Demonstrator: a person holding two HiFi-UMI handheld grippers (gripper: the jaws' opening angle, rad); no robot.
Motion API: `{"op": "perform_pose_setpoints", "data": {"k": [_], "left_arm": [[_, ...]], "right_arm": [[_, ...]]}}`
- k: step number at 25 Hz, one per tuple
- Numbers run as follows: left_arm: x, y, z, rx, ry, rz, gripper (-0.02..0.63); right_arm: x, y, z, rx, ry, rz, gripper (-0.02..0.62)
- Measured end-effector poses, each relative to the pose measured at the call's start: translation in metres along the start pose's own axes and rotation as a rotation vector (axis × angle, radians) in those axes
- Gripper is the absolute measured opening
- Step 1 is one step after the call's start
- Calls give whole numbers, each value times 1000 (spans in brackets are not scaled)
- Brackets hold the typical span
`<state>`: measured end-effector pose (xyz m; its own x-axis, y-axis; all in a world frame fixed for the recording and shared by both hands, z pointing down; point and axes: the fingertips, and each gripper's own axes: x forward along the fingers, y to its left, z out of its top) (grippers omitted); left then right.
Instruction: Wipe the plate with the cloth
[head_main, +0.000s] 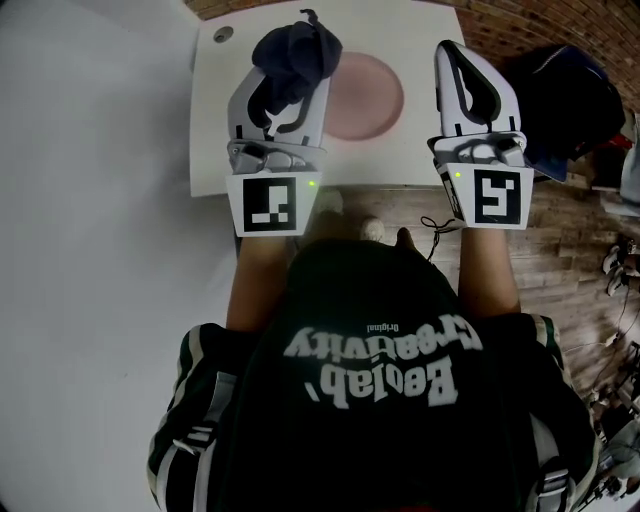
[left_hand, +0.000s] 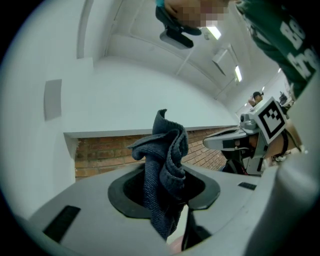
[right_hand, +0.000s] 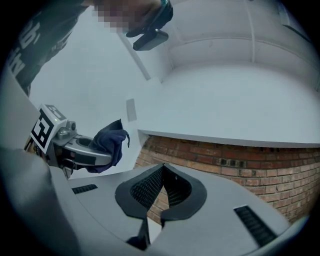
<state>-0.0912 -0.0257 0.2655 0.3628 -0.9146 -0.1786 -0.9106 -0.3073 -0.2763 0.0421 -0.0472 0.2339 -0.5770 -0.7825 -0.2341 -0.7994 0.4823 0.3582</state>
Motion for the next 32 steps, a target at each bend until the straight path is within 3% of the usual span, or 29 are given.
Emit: {"op": "perform_pose_setpoints", "data": {"k": [6, 12, 16, 20, 32], "left_arm": [[48, 39, -15, -6, -41, -104, 140], [62, 56, -13, -22, -30, -161, 140], [65, 57, -18, -43, -41, -174, 141], [71, 60, -32, -50, -21, -174, 141], [112, 64, -50, -61, 23, -170, 141]], "right_arm": [[56, -2, -5, -18, 5, -70, -5], [67, -6, -6, -20, 76, -137, -5], [70, -7, -6, -21, 53, -142, -5], [79, -9, -21, -20, 97, -149, -5], [117, -30, -52, 33, 102, -83, -5]]}}
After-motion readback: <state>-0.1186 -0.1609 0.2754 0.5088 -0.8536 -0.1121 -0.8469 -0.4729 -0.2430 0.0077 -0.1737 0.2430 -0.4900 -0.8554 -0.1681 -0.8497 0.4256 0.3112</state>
